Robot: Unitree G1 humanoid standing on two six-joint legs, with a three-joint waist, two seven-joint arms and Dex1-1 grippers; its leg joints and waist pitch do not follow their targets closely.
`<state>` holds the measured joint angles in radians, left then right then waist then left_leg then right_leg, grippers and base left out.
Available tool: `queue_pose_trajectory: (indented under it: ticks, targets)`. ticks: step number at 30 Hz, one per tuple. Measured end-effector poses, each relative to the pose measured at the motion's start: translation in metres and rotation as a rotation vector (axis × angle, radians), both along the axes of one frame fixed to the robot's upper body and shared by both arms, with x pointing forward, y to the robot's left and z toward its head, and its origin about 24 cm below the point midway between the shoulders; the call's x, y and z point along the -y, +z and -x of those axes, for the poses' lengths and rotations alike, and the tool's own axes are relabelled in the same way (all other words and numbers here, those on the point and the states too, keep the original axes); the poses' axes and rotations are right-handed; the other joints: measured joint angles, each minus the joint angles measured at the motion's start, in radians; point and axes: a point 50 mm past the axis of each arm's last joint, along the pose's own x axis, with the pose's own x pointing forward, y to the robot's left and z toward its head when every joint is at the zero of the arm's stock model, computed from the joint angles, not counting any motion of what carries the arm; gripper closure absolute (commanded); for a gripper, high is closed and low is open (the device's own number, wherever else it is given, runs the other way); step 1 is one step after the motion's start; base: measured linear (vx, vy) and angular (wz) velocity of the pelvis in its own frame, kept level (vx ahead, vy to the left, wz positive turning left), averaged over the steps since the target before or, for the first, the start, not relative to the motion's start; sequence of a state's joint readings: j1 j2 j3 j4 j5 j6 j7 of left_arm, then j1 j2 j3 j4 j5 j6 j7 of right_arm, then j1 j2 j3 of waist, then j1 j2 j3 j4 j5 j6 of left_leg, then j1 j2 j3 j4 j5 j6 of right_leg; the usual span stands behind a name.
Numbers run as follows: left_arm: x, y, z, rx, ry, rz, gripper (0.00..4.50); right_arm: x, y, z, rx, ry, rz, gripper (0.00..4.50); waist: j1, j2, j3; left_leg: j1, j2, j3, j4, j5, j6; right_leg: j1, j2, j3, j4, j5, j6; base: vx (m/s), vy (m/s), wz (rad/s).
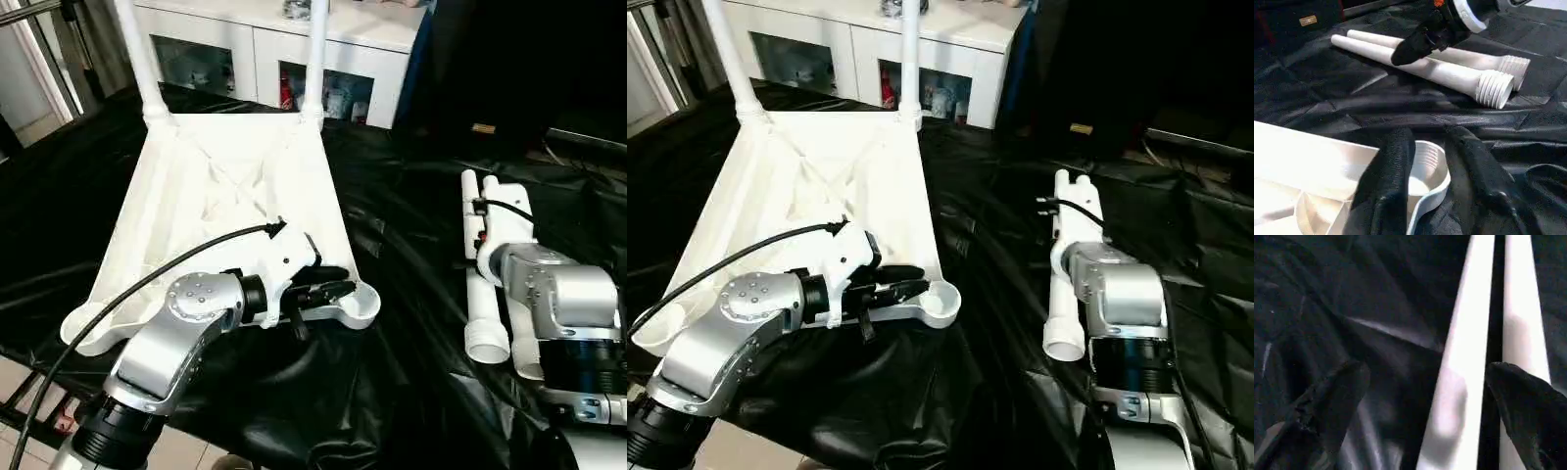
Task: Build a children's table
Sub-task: Pick table leg
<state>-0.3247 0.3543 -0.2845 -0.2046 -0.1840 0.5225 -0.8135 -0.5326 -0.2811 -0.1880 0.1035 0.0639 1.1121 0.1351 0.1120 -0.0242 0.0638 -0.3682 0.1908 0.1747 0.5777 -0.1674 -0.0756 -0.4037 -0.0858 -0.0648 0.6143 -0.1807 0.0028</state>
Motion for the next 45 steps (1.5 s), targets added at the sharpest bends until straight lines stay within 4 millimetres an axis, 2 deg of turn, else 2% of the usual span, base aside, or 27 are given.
queue_pose_trajectory:
  ticks: [9, 20, 26, 27, 28, 30, 31, 33, 35, 36, 45]
  targets:
    - [0.002, 0.003, 0.004, 0.011, -0.017, -0.027, 2.32, 0.004, -0.010, 0.010, -0.085, -0.016, -0.010, 0.00, -0.001, 0.000, 0.000, 0.001, 0.000, 0.000, 0.000, 0.001, -0.001, 0.000, 0.000, 0.000, 0.001, 0.000, 0.000, 0.000, 0.000, 0.00]
    - [0.004, 0.001, 0.007, -0.001, -0.026, -0.044, 1.50, -0.005, -0.028, 0.018, -0.220, 0.032, -0.124, 0.00, 0.000, -0.001, -0.001, 0.001, 0.000, 0.000, 0.000, 0.001, -0.002, 0.000, 0.000, 0.000, 0.002, 0.000, 0.000, 0.000, 0.000, 0.00]
    - [0.005, 0.002, 0.008, 0.003, -0.032, -0.048, 1.06, -0.014, -0.031, 0.017, -0.248, 0.064, -0.191, 0.00, 0.001, -0.002, -0.001, 0.001, 0.000, 0.000, 0.001, 0.001, -0.002, 0.000, 0.000, 0.000, 0.003, 0.000, 0.000, 0.000, 0.000, 0.00]
    - [0.005, 0.002, 0.008, 0.003, -0.032, -0.048, 0.83, -0.014, -0.031, 0.017, -0.251, 0.070, -0.197, 0.18, 0.001, -0.003, -0.001, 0.001, 0.000, 0.000, 0.001, 0.001, -0.002, 0.000, 0.000, 0.000, 0.003, 0.000, 0.000, 0.000, 0.000, 0.00]
    - [0.005, 0.002, 0.008, 0.003, -0.032, -0.049, 0.78, -0.015, -0.031, 0.017, -0.258, 0.077, -0.198, 0.36, 0.001, -0.004, -0.001, 0.001, 0.000, 0.000, 0.001, 0.001, -0.002, 0.000, 0.000, 0.000, 0.003, 0.000, 0.000, 0.000, 0.000, 0.00]
    - [0.005, 0.002, 0.008, 0.002, -0.032, -0.050, 0.71, -0.017, -0.032, 0.018, -0.273, 0.086, -0.197, 0.36, 0.000, -0.006, -0.003, 0.001, 0.000, 0.000, 0.001, 0.002, -0.003, 0.000, 0.000, 0.000, 0.003, 0.000, 0.000, 0.000, 0.000, 0.00]
    - [0.005, 0.002, 0.008, 0.002, -0.032, -0.051, 0.43, -0.017, -0.032, 0.018, -0.277, 0.088, -0.195, 0.55, 0.000, -0.008, -0.004, 0.001, 0.000, 0.000, 0.001, 0.002, -0.003, 0.000, 0.000, 0.000, 0.003, 0.000, 0.000, 0.000, 0.000, 0.00]
    - [0.005, 0.004, 0.009, 0.004, -0.036, -0.053, 0.33, -0.018, -0.033, 0.018, -0.282, 0.090, -0.195, 0.79, 0.000, -0.010, -0.005, 0.001, 0.000, 0.000, 0.001, 0.002, -0.003, 0.000, 0.000, 0.000, 0.003, 0.000, 0.000, 0.000, 0.000, 0.00]
    - [0.005, 0.005, 0.009, 0.011, -0.038, -0.056, 0.33, -0.017, -0.034, 0.018, -0.287, 0.086, -0.196, 0.79, 0.000, -0.013, -0.007, 0.001, 0.000, 0.000, 0.001, 0.002, -0.003, 0.000, 0.000, 0.000, 0.003, 0.000, 0.000, 0.000, 0.000, 0.00]
    - [0.004, 0.005, 0.009, 0.011, -0.038, -0.059, 0.08, -0.017, -0.036, 0.018, -0.291, 0.084, -0.197, 1.00, 0.000, -0.015, -0.008, 0.001, 0.000, 0.000, 0.001, 0.002, -0.003, 0.000, 0.000, 0.000, 0.003, 0.000, 0.000, 0.000, 0.000, 0.00]
    - [0.001, 0.001, 0.011, -0.026, -0.072, -0.110, 0.00, -0.014, -0.038, 0.016, -0.301, 0.067, -0.210, 1.72, -0.001, -0.019, -0.011, 0.002, 0.000, 0.000, 0.001, 0.002, -0.003, 0.001, 0.000, 0.000, 0.004, 0.001, 0.000, 0.000, 0.000, 0.00]
